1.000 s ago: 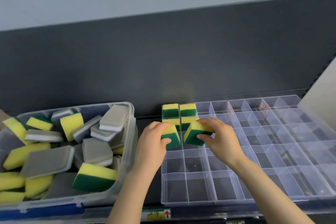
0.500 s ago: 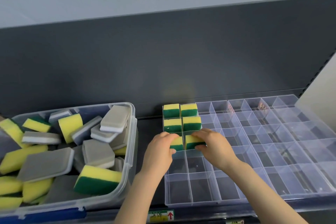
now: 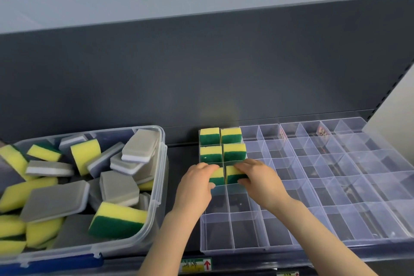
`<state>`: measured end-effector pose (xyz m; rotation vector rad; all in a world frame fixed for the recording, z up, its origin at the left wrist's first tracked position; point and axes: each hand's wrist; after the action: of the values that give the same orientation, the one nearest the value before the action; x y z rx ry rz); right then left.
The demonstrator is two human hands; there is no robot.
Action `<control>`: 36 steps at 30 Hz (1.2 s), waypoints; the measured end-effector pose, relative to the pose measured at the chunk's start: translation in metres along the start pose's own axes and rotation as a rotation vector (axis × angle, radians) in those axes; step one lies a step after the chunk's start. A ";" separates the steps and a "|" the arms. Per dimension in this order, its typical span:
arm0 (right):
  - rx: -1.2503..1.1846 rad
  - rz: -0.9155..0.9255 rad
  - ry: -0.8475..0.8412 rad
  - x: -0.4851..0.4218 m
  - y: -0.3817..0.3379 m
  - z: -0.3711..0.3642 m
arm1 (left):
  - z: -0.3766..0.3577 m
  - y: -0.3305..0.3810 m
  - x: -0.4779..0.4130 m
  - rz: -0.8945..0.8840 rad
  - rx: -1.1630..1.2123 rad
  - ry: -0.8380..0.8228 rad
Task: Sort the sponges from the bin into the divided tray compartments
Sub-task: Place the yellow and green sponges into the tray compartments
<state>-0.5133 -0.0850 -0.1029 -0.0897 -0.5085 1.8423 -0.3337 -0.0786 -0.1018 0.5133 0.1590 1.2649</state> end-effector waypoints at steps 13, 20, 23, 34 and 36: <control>-0.097 0.141 0.167 0.031 -0.026 0.049 | 0.068 0.025 0.050 0.022 -0.237 0.199; -0.077 0.299 0.130 0.016 -0.066 0.061 | 0.120 -0.012 0.100 0.373 -0.442 0.186; -0.044 0.344 0.056 0.007 -0.090 0.061 | 0.139 -0.033 0.123 0.486 -0.475 0.110; 0.027 0.415 -0.097 -0.004 -0.181 0.035 | 0.185 -0.128 0.184 0.522 -0.427 0.017; 0.038 0.414 -0.127 -0.006 -0.198 0.025 | 0.190 -0.145 0.190 0.504 -0.422 0.002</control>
<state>-0.3428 -0.0503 -0.0052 -0.0546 -0.5742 2.2727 -0.0751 0.0166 0.0300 0.1861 -0.2499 1.7347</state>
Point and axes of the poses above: each hand's wrist, its own x-axis away from the middle knuckle, its own z-axis out of the back of the hand, y = z × x, and after that the axes turned 13 degrees about -y, right-handed
